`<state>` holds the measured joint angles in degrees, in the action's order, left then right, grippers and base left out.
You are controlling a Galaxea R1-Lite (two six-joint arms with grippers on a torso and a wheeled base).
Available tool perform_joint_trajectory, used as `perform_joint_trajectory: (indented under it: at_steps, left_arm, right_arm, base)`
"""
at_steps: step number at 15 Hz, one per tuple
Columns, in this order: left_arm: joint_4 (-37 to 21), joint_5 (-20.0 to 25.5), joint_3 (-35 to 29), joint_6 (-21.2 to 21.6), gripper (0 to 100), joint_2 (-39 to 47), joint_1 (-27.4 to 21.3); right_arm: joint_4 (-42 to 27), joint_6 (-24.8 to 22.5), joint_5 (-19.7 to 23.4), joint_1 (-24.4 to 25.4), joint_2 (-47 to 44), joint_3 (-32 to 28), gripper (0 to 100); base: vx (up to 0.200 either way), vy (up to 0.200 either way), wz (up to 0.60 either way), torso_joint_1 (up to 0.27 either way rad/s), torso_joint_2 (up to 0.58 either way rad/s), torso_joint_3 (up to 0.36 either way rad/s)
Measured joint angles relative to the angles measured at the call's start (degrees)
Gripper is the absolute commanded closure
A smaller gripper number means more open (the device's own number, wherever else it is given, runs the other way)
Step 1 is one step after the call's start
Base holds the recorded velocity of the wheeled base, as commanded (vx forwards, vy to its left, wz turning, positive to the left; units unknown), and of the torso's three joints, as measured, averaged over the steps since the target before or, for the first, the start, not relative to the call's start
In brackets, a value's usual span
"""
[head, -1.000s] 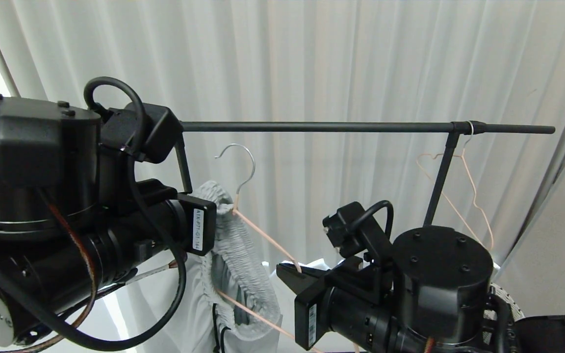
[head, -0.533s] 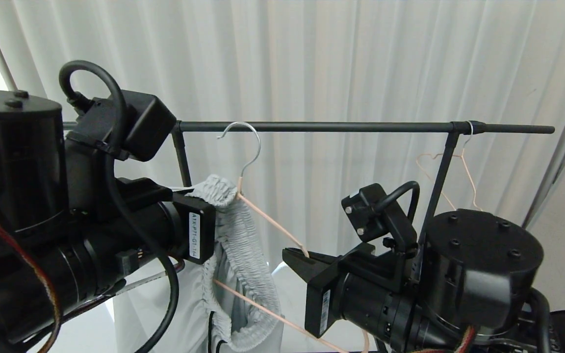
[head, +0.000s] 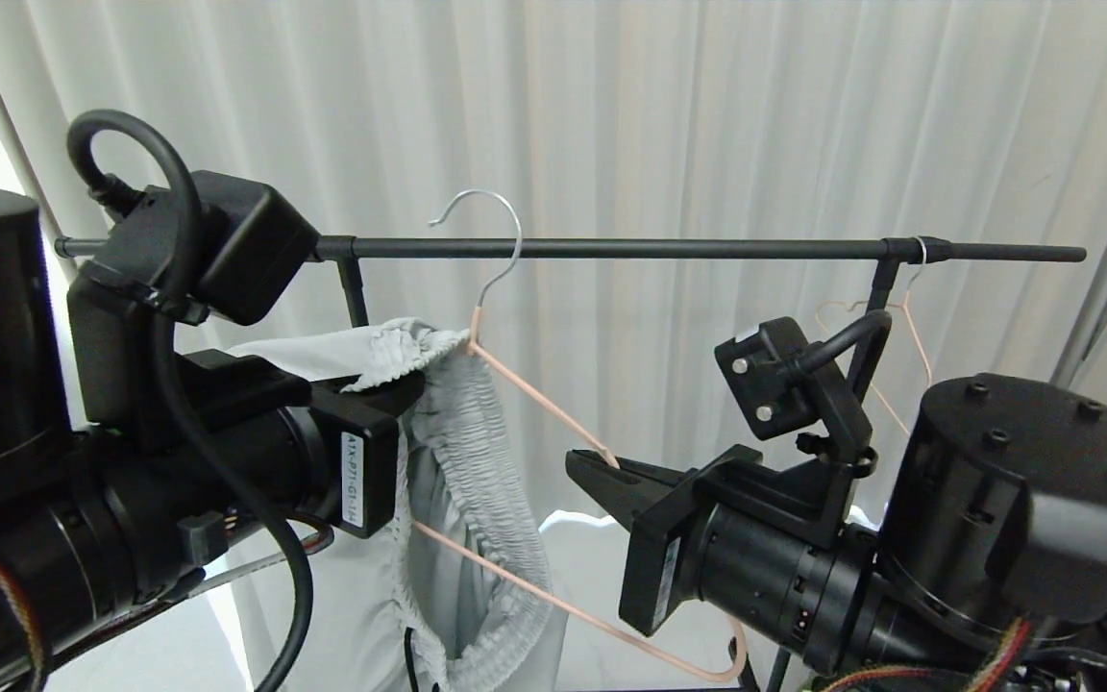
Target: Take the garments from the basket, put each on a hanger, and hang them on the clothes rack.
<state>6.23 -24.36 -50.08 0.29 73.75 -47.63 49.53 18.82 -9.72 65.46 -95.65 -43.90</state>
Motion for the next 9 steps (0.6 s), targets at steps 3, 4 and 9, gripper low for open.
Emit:
perform_joint_trajectory:
  at_steps: [3,4,9]
  left_arm:
    - [0.1,0.0,0.0,0.1,100,-0.2,-0.2]
    - [0.1,-0.1,0.0,0.2,100,-0.2,-0.5]
    - [0.1,-0.1,0.0,0.2,0,-0.2,-3.0]
  right_arm:
    - [0.7,-0.2,0.2,0.0,0.7,0.0,100]
    - [0.7,-0.2,0.2,0.0,1.0,0.0,100]
    - [0.7,-0.9,0.2,0.0,2.3,0.0,100]
  base:
    - [0.000,0.000,0.00,0.000,0.00,0.000]
    - [0.000,0.000,0.00,0.000,0.00,0.000]
    - [0.000,0.000,0.00,0.000,0.00,0.000]
